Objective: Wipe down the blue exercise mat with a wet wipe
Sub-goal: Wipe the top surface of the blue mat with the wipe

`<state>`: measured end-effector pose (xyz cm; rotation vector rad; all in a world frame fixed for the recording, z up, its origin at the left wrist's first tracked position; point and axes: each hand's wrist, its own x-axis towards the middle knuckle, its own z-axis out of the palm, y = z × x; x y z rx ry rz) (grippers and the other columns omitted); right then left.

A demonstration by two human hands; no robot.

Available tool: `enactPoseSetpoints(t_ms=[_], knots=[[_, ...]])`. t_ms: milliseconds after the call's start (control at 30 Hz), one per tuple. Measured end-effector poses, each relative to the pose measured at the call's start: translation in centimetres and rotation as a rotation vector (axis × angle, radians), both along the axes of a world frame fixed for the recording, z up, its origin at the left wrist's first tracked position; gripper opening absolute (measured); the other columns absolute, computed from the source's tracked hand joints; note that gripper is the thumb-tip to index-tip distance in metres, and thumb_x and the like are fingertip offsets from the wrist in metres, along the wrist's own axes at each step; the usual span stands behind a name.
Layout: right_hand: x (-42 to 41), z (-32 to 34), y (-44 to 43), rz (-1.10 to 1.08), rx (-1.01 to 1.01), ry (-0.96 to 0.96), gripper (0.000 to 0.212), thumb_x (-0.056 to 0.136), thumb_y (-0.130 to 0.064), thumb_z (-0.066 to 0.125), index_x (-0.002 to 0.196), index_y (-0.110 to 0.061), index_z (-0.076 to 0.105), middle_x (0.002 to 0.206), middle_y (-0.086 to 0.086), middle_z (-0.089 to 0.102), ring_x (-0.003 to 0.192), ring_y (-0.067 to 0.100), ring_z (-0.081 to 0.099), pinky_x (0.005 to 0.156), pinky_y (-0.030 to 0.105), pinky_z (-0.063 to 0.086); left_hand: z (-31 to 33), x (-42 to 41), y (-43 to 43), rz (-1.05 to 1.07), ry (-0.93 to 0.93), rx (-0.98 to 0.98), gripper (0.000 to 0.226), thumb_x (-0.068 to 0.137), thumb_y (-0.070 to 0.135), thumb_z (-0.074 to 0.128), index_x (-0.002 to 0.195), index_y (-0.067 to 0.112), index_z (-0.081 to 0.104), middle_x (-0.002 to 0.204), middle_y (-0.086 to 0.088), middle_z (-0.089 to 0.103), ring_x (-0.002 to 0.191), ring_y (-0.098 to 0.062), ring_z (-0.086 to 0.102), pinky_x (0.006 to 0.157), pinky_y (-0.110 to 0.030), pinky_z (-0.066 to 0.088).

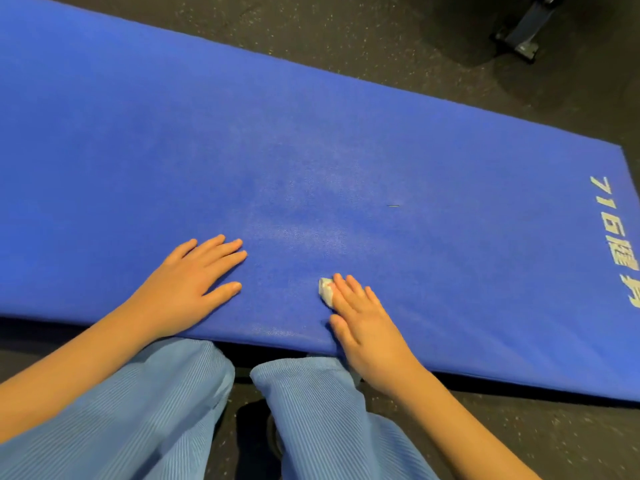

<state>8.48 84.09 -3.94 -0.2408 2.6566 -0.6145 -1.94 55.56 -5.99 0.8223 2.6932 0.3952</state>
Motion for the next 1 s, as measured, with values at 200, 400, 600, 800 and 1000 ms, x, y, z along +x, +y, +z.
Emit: enactPoseSetpoints(t_ms=[200,400,600,800,1000], knots=[[1.7,1.3,1.1,0.151,0.034,-0.015,0.09,0.081,-0.067,-0.022,0.154,-0.027,0.012,0.16,-0.012,0.005,0.146,0.005,-0.006,0.114,0.024,-0.017,0.3,0.1,0.1,-0.001,-0.012,-0.008,0.097,0.079,0.081,-0.008,0.147,0.028,0.037,0.153,0.019,0.017,0.143,-0.003,0.009,0.115,-0.028,-0.001],[-3.3,0.0,-1.6,-0.041,0.108,-0.032,0.084,0.081,-0.062,-0.004,0.154,-0.023,0.011,0.161,-0.005,0.007,0.148,0.013,-0.002,0.117,0.031,-0.008,0.3,0.2,0.2,0.007,-0.019,-0.008,0.098,0.077,0.081,-0.011,0.148,0.029,0.033,0.153,0.019,0.016,0.143,-0.002,0.006,0.116,-0.028,-0.003],[-0.1,1.6,-1.6,0.111,0.09,-0.058,0.093,0.074,-0.072,-0.016,0.154,-0.029,0.003,0.161,-0.011,-0.005,0.146,0.005,-0.013,0.109,0.023,-0.021,0.0,0.3,0.0,-0.01,0.015,-0.019,0.093,0.083,0.076,-0.008,0.147,0.026,0.038,0.153,0.015,0.021,0.144,-0.006,0.012,0.115,-0.03,-0.001],[-5.9,-0.6,-2.8,-0.077,0.16,-0.097,0.07,0.097,-0.059,0.016,0.154,-0.022,0.006,0.162,-0.001,-0.003,0.148,0.014,-0.006,0.118,0.033,-0.007,-0.1,0.3,0.0,-0.006,0.007,-0.026,0.09,0.084,0.075,-0.008,0.147,0.027,0.035,0.154,0.016,0.018,0.144,-0.006,0.012,0.117,-0.033,0.002],[-1.2,1.0,-2.1,-0.002,0.076,-0.076,0.111,0.06,-0.082,-0.027,0.154,-0.03,0.002,0.16,-0.013,-0.005,0.142,-0.002,-0.016,0.114,0.024,-0.015,-0.2,0.4,-0.1,-0.02,0.007,-0.074,0.073,0.096,0.063,0.008,0.141,0.023,0.047,0.151,0.008,0.035,0.141,-0.014,0.028,0.113,-0.036,0.011]])
